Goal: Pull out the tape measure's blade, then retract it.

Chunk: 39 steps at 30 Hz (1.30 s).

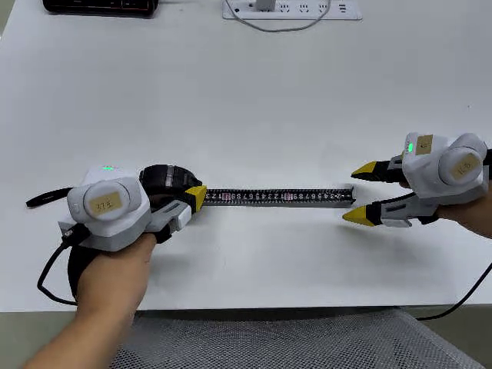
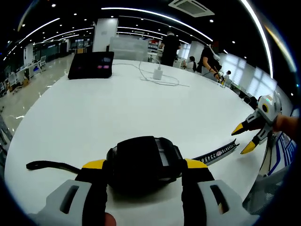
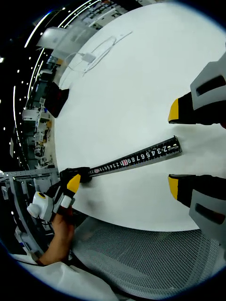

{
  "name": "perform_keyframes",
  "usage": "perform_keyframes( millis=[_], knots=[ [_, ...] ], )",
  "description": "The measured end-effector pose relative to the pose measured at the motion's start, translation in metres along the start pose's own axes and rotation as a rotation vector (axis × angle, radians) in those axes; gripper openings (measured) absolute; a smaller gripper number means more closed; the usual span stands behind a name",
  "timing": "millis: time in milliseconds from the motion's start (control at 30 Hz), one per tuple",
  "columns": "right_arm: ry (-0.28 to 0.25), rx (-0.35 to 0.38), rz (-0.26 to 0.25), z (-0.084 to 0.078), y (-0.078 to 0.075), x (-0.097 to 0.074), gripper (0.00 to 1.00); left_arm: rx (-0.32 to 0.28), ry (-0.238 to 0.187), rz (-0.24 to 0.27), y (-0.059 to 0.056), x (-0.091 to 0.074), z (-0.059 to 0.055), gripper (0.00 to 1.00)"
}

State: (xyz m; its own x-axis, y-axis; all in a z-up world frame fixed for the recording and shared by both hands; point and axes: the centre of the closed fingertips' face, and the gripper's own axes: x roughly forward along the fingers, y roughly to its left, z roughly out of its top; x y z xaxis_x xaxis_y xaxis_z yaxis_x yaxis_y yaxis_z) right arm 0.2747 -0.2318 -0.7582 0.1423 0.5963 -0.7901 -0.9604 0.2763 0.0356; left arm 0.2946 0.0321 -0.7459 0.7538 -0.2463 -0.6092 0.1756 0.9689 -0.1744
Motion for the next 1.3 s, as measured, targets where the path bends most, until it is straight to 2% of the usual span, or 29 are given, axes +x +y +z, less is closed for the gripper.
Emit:
perform_keyframes(
  millis=[433, 700, 1133, 1300],
  knots=[
    [0.067, -0.070, 0.058, -0.003, 0.002, 0.006, 0.24, 0.002, 0.001, -0.005, 0.001, 0.001, -0.001, 0.59],
    [0.139, -0.143, 0.075, -0.012, 0.000, 0.008, 0.19, 0.001, 0.003, -0.005, 0.000, 0.001, -0.001, 0.59],
    [0.194, -0.228, 0.081, -0.014, -0.004, 0.011, 0.12, -0.004, -0.003, -0.009, -0.001, 0.000, 0.000, 0.60],
    [0.198, -0.222, 0.083, -0.014, -0.004, 0.011, 0.11, -0.008, -0.004, -0.009, 0.000, 0.001, 0.000, 0.60]
  ],
)
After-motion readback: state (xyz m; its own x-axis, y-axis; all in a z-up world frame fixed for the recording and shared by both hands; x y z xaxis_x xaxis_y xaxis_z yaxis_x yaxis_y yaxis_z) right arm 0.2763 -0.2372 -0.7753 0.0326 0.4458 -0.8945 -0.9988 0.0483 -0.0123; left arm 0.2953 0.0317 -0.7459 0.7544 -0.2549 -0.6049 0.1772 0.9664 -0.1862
